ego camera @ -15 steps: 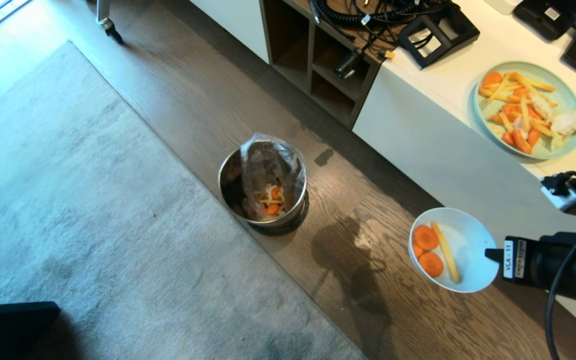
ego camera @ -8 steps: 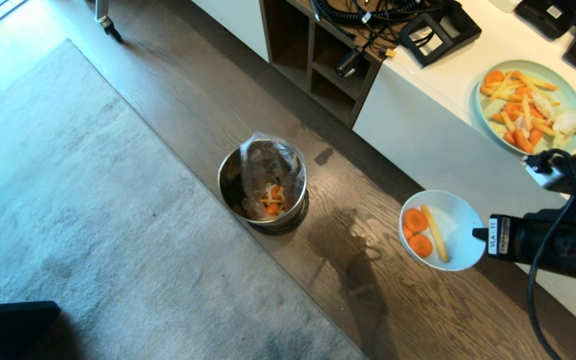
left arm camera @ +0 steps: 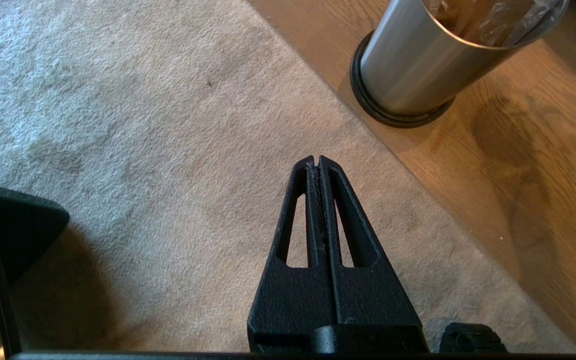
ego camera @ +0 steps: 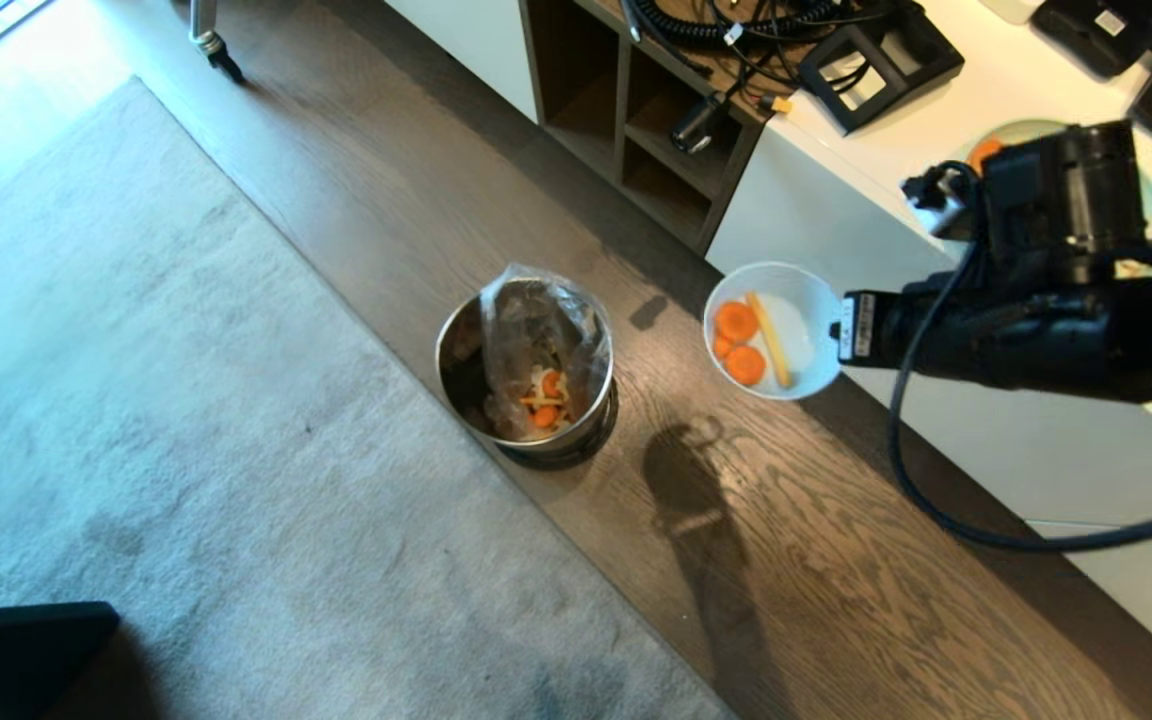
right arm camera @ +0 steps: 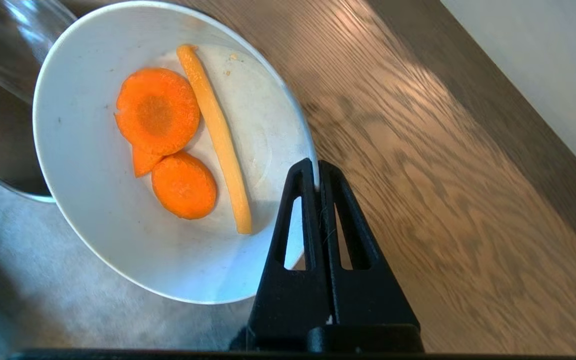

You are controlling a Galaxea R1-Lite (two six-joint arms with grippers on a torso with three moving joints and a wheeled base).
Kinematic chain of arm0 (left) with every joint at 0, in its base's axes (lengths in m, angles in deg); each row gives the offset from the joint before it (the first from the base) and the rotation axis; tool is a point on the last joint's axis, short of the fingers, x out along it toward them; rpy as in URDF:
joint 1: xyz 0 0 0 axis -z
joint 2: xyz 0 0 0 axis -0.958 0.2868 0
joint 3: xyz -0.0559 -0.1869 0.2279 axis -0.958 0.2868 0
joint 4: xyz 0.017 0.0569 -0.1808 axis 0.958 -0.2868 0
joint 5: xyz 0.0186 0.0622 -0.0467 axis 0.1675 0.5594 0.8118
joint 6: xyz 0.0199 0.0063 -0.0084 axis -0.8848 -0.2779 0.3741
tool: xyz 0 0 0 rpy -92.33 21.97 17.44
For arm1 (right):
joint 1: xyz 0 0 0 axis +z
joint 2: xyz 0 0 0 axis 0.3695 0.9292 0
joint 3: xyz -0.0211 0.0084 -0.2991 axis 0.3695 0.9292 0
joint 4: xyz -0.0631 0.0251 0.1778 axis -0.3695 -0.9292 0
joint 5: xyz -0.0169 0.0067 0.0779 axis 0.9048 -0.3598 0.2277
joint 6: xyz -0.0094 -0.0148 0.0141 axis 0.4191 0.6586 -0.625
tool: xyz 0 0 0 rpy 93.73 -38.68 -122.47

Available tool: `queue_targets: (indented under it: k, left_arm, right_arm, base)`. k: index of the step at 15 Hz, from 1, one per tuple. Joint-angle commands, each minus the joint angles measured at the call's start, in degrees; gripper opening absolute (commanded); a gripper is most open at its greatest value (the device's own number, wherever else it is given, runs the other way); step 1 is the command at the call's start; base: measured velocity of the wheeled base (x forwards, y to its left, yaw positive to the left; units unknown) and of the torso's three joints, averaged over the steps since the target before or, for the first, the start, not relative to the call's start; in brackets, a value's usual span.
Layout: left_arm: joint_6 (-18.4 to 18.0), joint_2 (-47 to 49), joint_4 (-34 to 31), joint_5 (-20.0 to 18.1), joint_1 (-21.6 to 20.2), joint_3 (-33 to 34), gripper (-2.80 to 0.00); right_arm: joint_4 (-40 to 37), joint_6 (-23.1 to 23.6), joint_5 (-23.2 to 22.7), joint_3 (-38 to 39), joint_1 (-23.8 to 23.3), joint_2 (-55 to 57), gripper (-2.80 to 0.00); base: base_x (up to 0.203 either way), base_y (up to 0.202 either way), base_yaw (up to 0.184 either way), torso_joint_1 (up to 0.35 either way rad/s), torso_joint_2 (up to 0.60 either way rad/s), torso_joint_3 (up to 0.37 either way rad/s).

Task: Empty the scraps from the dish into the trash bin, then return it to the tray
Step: Move the bowl over the trash can

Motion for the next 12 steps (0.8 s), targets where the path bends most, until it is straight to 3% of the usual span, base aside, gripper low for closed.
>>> queue_targets:
  k: [1, 5, 9, 12]
  left_arm:
    - [0.04, -0.02, 0.01, 0.04, 0.0, 0.0, -2.8]
    - [0.04, -0.02, 0.01, 0.04, 0.0, 0.0, -2.8]
    - [0.04, -0.02, 0.01, 0.04, 0.0, 0.0, -2.8]
    - [0.04, -0.02, 0.01, 0.04, 0.0, 0.0, -2.8]
  right_arm:
    - [-0.74, 0.64, 0.12, -9.44, 3.15, 7.8, -2.8]
    - [-1.99, 2.87, 0.17, -20.85, 10.17, 15.29, -2.8]
    - [-1.11, 3.19, 0.7, -24.0, 14.29, 18.9, -2.8]
    - [0.61, 3.3, 0.88, -23.95, 14.67, 19.39, -2.8]
  base:
    - [0.0, 0.0, 0.0, 0.0, 0.0, 0.0]
    - [0.0, 0.0, 0.0, 0.0, 0.0, 0.0]
    - [0.0, 0.0, 0.0, 0.0, 0.0, 0.0]
    - [0.0, 0.0, 0.0, 0.0, 0.0, 0.0]
